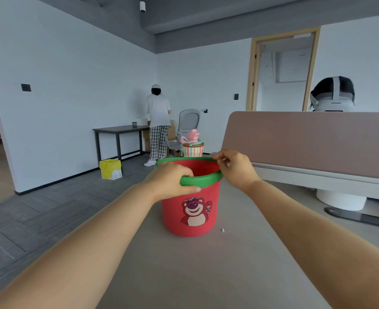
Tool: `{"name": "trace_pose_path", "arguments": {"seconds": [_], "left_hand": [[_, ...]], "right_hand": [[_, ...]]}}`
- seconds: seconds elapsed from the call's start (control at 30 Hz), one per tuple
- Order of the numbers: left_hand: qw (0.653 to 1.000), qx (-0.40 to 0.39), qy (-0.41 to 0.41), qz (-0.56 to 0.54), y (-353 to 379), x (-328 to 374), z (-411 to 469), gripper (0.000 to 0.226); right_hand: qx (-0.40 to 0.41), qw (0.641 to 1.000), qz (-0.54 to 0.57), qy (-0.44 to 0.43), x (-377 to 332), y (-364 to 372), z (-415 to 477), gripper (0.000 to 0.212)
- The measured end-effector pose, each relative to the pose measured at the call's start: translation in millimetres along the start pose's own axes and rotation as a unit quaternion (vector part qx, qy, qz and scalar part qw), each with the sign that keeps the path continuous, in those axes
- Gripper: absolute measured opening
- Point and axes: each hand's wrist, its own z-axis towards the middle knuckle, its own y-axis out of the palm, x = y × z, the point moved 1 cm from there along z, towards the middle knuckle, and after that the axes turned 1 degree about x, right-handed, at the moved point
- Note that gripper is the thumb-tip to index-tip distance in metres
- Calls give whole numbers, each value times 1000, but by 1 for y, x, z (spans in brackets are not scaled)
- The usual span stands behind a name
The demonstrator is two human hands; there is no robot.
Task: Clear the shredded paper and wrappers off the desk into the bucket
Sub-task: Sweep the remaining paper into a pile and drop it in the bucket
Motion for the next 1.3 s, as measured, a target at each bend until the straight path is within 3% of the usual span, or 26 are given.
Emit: {"name": "trace_pose_path", "arguments": {"seconds": [0.17,0.23,0.33,0.43,0.63,0.83,0.87,0.93,0.97,1.0,1.03,1.1,1.13,1.2,1.3], "left_hand": [[991,107,20,80,23,17,-12,33],[985,148,-2,91,32,22,-17,35],[978,186,-28,95,42,26,-20,35],[971,214,-29,106,47,26,-18,34],[966,221,-24,130,51,22,-17,41],[962,231,-21,141,54,21,-16,37],[963,232,-22,135,53,21,-15,36],[965,232,-21,119,54,21,-13,35],[966,231,-19,110,55,22,-12,34],[968,228,-14,100,57,25,-12,33],[970,226,-6,86,58,28,-11,33],[974,218,17,59,61,40,-8,32],[975,216,29,50,62,48,-7,32],[974,218,51,32,64,63,-3,32],[972,225,72,5,69,87,4,33]], "right_hand": [[42,997,-17,59,29,4,-28,25],[-49,991,-56,115,44,14,-43,24],[-248,945,-171,127,61,35,-68,28],[-322,923,-159,136,71,48,-86,33],[-246,949,-68,187,89,59,-88,16],[-242,947,-112,177,87,68,-84,21],[-185,959,-122,177,85,62,-82,21],[49,979,-51,192,73,33,-75,15],[165,971,6,173,59,13,-69,12],[232,963,47,128,43,-5,-60,11],[245,965,62,75,25,-20,-49,11],[162,987,18,-7,-1,-36,-26,12],[91,995,-36,-7,-7,-38,-18,14],[-26,989,-126,71,0,-45,-14,17],[3,981,-143,130,22,-76,-32,10]]}}
